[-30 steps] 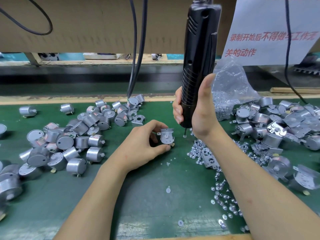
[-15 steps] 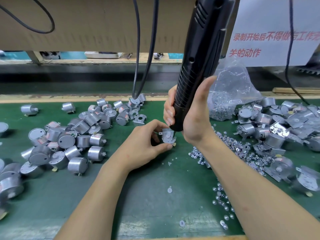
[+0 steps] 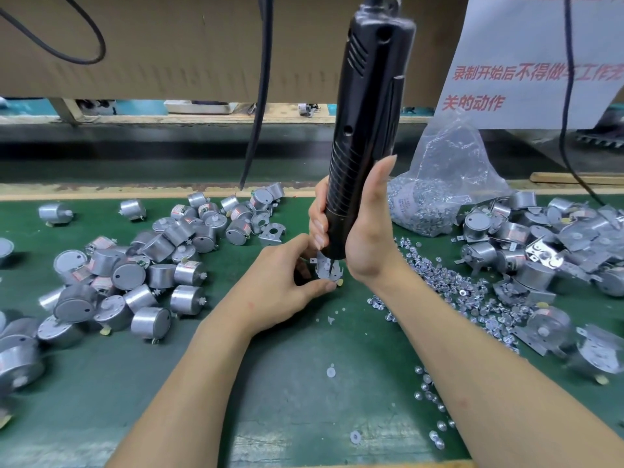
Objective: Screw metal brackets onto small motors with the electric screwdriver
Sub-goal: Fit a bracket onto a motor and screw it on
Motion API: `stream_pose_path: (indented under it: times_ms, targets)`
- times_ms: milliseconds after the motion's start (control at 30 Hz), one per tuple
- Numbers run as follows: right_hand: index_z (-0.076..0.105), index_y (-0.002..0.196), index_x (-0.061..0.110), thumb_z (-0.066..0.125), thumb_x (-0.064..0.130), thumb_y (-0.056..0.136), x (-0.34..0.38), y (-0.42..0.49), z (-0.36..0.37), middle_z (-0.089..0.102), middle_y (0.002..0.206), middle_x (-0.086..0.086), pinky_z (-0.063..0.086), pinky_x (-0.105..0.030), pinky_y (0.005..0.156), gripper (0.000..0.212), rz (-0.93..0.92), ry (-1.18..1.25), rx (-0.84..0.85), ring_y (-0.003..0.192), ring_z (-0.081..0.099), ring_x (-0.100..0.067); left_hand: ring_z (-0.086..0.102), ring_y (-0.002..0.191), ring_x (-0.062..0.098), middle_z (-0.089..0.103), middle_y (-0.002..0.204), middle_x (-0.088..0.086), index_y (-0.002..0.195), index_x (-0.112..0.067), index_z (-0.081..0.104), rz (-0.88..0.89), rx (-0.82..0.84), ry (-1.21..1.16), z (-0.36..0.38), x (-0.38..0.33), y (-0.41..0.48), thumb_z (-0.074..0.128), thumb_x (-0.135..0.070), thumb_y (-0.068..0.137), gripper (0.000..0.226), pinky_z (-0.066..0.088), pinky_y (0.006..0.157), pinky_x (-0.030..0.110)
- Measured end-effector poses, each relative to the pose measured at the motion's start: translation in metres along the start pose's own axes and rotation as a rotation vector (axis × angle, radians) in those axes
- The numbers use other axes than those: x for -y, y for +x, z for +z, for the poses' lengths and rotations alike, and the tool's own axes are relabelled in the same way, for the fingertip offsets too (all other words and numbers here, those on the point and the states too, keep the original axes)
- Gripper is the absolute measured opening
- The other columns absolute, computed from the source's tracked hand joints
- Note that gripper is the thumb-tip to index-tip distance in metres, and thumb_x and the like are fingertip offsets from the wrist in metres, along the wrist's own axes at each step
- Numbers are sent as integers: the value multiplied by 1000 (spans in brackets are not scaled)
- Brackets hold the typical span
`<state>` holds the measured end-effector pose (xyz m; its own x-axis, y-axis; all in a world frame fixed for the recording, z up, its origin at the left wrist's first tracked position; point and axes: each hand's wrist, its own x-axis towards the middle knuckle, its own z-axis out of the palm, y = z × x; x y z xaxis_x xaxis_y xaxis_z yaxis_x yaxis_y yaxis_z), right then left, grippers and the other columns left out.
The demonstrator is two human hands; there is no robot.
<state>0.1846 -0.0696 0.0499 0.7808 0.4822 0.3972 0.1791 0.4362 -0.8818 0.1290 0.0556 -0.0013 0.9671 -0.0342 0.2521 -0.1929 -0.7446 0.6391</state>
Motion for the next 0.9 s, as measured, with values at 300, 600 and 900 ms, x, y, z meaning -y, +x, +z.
stream_pose_path:
  times_ms: [300, 600, 900]
  targets:
    - [53, 64, 16, 44, 99, 63, -4, 0, 1, 46, 50, -3, 33, -35, 48, 83, -5, -13, 3, 40, 39, -21, 59, 72, 7, 65, 76, -9, 100, -26, 57, -6, -9, -2, 0, 0, 0, 79, -43, 78, 35, 42, 64, 16]
    - [53, 60, 20, 43, 101, 62, -4, -1, 3, 46, 50, -2, 32, -33, 49, 82, 18, -32, 19, 41, 37, -21, 51, 65, 6, 55, 67, -17, 102, -28, 52, 23, -26, 18, 6, -2, -2, 80, -33, 77, 38, 34, 56, 15]
    - [53, 57, 21, 44, 101, 61, -5, 1, 2, 46, 49, -3, 34, -31, 48, 81, 39, -19, -4, 39, 39, -22, 56, 78, 16, 65, 90, -7, 109, -18, 54, 41, -48, 64, 8, -5, -1, 77, -33, 81, 39, 45, 71, 34]
